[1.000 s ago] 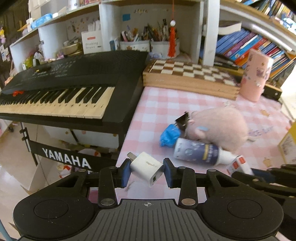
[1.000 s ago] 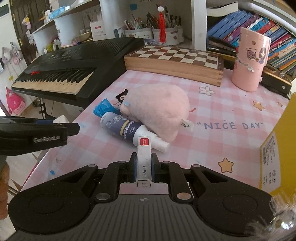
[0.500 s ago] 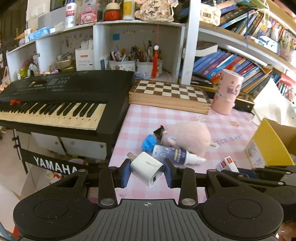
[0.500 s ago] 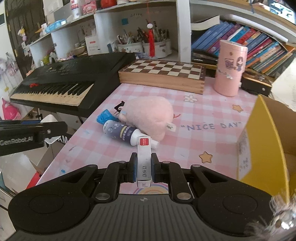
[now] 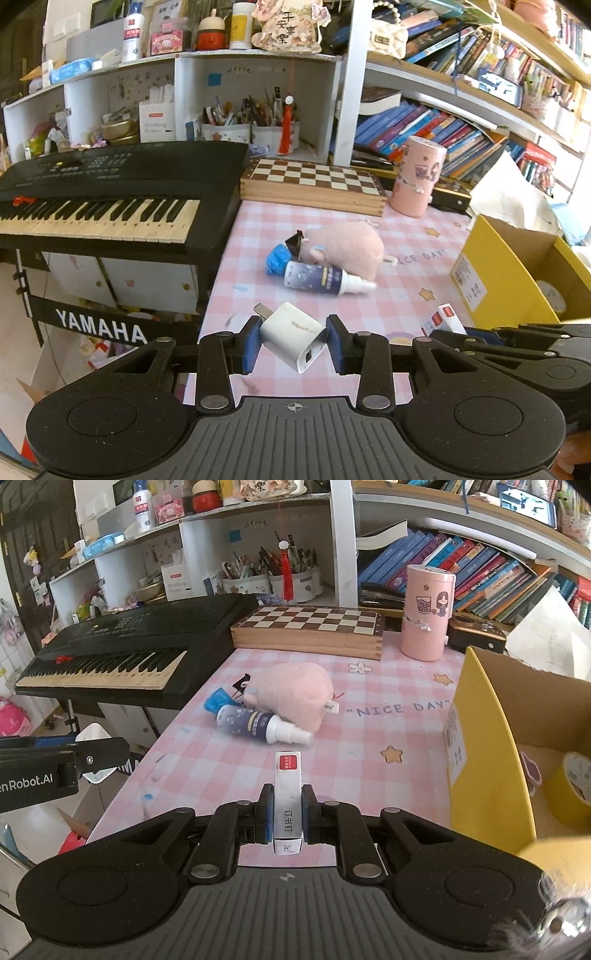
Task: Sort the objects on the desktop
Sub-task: 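Carry the charger plug and small white box with both grippers toward the yellow box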
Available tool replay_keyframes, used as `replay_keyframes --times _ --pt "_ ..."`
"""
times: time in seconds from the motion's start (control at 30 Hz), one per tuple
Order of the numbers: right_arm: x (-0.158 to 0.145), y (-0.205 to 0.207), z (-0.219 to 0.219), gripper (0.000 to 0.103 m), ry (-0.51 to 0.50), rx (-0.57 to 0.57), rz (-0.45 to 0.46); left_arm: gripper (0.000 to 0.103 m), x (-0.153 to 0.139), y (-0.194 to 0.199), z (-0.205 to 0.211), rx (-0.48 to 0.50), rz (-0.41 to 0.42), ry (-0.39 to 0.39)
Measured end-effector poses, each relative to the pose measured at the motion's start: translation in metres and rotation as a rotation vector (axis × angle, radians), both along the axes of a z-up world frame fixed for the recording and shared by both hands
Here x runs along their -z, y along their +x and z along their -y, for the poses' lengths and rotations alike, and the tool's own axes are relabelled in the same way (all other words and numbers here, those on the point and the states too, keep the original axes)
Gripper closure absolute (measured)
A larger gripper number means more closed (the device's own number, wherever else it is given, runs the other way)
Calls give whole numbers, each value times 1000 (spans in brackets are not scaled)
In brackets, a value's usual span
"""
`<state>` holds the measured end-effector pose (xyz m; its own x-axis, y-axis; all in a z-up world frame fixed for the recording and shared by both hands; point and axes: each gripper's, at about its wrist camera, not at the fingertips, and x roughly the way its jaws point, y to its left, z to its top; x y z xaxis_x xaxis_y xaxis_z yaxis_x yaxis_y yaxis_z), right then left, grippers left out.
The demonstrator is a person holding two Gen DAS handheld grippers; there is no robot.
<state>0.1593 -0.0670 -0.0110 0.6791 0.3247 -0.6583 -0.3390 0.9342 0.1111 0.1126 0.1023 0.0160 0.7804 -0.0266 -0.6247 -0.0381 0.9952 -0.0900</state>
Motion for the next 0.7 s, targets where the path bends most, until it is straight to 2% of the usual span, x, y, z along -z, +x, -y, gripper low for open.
replay_keyframes --times 0.7 --pt "2 -115 9 90 12 94 -34 67 1 -88 11 138 -11 -20"
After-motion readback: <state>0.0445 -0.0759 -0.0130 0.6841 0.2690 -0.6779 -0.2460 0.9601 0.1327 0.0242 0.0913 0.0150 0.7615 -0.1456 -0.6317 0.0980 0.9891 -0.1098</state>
